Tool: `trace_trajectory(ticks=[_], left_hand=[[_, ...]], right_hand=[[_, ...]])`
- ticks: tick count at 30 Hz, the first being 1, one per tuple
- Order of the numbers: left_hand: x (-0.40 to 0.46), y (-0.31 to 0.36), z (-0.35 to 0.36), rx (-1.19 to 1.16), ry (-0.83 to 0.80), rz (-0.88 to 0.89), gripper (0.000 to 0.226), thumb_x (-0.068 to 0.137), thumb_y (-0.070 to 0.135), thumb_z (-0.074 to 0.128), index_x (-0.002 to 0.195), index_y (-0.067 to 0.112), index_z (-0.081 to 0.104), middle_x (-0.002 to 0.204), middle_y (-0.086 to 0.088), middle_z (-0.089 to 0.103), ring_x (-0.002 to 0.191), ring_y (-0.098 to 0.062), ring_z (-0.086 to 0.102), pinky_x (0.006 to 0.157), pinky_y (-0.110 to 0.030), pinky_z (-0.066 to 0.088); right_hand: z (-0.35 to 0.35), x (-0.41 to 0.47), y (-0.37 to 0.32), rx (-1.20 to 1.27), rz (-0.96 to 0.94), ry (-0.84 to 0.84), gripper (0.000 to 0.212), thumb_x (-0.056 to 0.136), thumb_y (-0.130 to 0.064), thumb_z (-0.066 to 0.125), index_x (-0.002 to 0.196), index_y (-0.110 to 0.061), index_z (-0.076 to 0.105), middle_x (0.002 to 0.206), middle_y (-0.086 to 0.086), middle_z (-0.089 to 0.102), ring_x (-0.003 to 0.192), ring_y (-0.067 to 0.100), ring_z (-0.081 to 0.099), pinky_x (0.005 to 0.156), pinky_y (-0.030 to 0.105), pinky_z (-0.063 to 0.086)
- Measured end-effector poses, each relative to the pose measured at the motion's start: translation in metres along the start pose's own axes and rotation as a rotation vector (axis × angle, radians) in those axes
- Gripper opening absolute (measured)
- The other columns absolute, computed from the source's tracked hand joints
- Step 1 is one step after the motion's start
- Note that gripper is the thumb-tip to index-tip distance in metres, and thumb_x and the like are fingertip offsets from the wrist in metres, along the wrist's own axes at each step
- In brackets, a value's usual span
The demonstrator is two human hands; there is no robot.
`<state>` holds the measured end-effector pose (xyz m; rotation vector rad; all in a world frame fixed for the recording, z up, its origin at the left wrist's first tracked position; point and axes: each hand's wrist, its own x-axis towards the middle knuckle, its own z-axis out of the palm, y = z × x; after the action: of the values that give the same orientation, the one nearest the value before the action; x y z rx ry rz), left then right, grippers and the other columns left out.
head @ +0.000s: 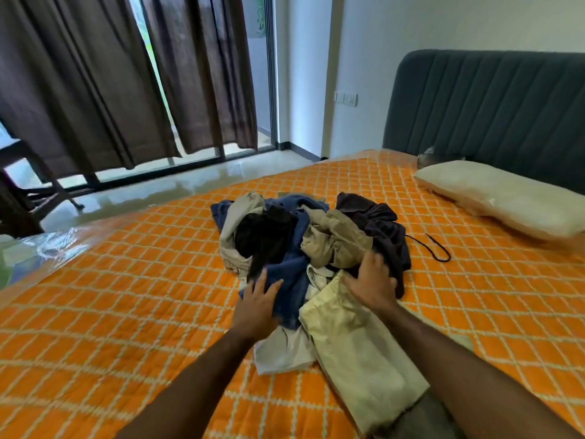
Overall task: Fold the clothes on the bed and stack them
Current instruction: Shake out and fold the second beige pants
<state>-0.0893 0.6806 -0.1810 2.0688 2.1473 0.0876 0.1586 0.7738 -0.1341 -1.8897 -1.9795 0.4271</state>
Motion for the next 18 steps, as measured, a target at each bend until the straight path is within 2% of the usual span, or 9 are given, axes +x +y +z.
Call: trace_trajectory(ticks=[1,3,6,7,9,11,13,15,18], left_hand=[[0.004,-0.002,0.004,-0.07,-0.106,0.03,0.089,0.092,0.041,0.066,0.159,0.032,0.008,0.167,-0.008,-0.002,0.151,-0.032,0.017,0.117,-0.043,0.031],[0.003,-0.004,0.017,-0.151,-0.3,0.05,0.098,0.09,0.035,0.07,0.159,0.035,0.001,0.167,-0.009,0.005,0.151,-0.029,0.019,0.119,-0.038,0.029],[0.0,-0.005,0.03,-0.131,-0.318,0.031,0.095,0.092,0.035,0.064,0.158,0.041,-0.004,0.168,-0.008,0.002,0.152,-0.03,0.018,0.118,-0.038,0.03],[0.002,-0.005,0.031,-0.128,-0.31,0.041,0.092,0.093,0.036,0.062,0.158,0.041,-0.004,0.168,-0.008,0.003,0.152,-0.029,0.017,0.119,-0.038,0.029],[0.004,-0.008,0.027,-0.157,-0.321,0.062,0.086,0.095,0.037,0.058,0.159,0.038,-0.001,0.167,-0.009,0.006,0.151,-0.029,0.018,0.119,-0.038,0.028],[0.005,-0.012,0.023,-0.195,-0.315,0.057,0.08,0.096,0.039,0.056,0.16,0.034,0.008,0.164,-0.01,0.018,0.147,-0.03,0.027,0.117,-0.038,0.031],[0.003,-0.013,0.019,-0.26,-0.288,0.011,0.069,0.097,0.044,0.054,0.156,0.029,0.022,0.155,-0.01,0.035,0.136,-0.026,0.042,0.111,-0.037,0.038],[-0.001,-0.012,0.011,-0.397,-0.256,-0.037,0.058,0.101,0.049,0.048,0.15,0.021,0.033,0.148,-0.008,0.045,0.128,-0.022,0.049,0.104,-0.032,0.042],[-0.013,-0.01,-0.013,-0.706,-0.198,-0.081,0.066,0.1,0.054,0.046,0.152,0.017,0.028,0.152,-0.007,0.042,0.133,-0.022,0.047,0.105,-0.031,0.041]], right_hand=[[-0.006,0.015,-0.008,0.119,0.018,0.076,0.075,0.082,-0.054,0.074,0.136,-0.019,0.034,0.14,0.009,0.037,0.128,0.035,0.045,0.097,0.052,0.045],[-0.013,0.045,-0.023,0.348,0.032,0.058,0.106,0.071,-0.049,0.086,0.15,-0.025,0.019,0.152,0.013,0.028,0.135,0.038,0.042,0.101,0.052,0.047],[-0.008,0.083,-0.036,0.359,0.066,-0.142,0.14,0.063,-0.049,0.092,0.159,-0.028,-0.009,0.16,0.02,0.025,0.144,0.039,0.035,0.113,0.052,0.039],[-0.003,0.089,-0.036,0.307,0.078,-0.202,0.135,0.066,-0.047,0.09,0.16,-0.022,-0.003,0.158,0.02,0.029,0.143,0.038,0.037,0.113,0.05,0.039],[0.011,0.088,-0.034,0.195,0.11,-0.284,0.084,0.081,-0.038,0.078,0.148,-0.009,0.036,0.145,0.019,0.048,0.129,0.036,0.051,0.106,0.045,0.047],[0.022,0.078,-0.031,0.227,0.197,-0.237,0.044,0.089,-0.027,0.062,0.127,-0.007,0.056,0.127,0.015,0.061,0.112,0.034,0.06,0.093,0.04,0.053],[0.021,0.068,-0.032,0.523,0.309,-0.163,0.037,0.09,-0.019,0.06,0.125,-0.007,0.061,0.119,0.013,0.065,0.105,0.033,0.062,0.086,0.039,0.052],[0.005,0.061,-0.047,0.942,0.353,-0.076,0.028,0.089,-0.013,0.066,0.116,-0.009,0.068,0.114,0.013,0.069,0.102,0.032,0.064,0.089,0.046,0.055],[-0.043,0.052,-0.1,1.425,0.265,-0.06,0.015,0.083,-0.012,0.071,0.097,-0.01,0.072,0.099,0.011,0.073,0.095,0.032,0.068,0.084,0.047,0.057]])
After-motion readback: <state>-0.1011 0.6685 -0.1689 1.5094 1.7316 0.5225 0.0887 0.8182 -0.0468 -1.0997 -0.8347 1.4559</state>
